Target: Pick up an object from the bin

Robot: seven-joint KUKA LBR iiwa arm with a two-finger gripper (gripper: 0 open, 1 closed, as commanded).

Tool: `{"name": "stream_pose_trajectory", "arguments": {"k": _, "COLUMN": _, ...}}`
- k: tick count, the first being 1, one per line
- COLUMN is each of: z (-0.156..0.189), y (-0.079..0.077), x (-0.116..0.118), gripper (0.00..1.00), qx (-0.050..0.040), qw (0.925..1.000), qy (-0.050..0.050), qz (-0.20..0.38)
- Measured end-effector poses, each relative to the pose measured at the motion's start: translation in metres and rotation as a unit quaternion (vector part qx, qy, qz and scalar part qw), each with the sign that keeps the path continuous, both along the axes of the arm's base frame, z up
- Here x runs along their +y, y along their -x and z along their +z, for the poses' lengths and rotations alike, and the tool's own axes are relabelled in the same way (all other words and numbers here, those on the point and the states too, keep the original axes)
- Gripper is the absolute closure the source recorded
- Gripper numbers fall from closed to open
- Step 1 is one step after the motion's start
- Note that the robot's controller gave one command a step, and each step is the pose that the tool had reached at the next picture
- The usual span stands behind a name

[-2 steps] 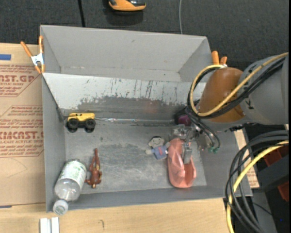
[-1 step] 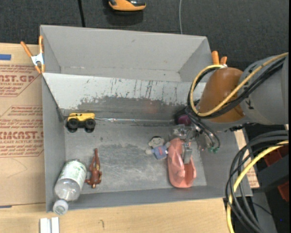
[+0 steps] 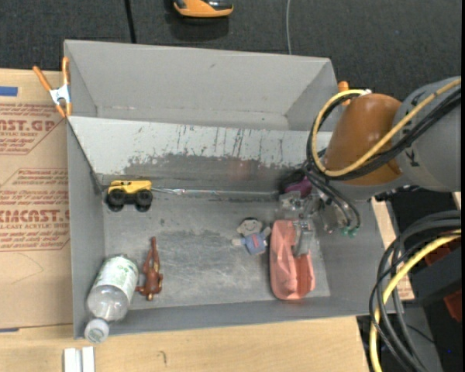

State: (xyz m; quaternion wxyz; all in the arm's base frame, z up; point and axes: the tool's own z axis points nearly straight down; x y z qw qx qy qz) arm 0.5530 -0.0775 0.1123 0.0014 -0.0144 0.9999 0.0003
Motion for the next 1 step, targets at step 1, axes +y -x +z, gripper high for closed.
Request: {"name": "stream_pose_trajectory", "arguments": {"k": 1, "z": 0.1089, "y": 0.0125, "x": -0.0216, "gripper": 1.0, "qx": 0.0022, "qw": 1.0, "qy": 0.0, "qz": -0.005}}
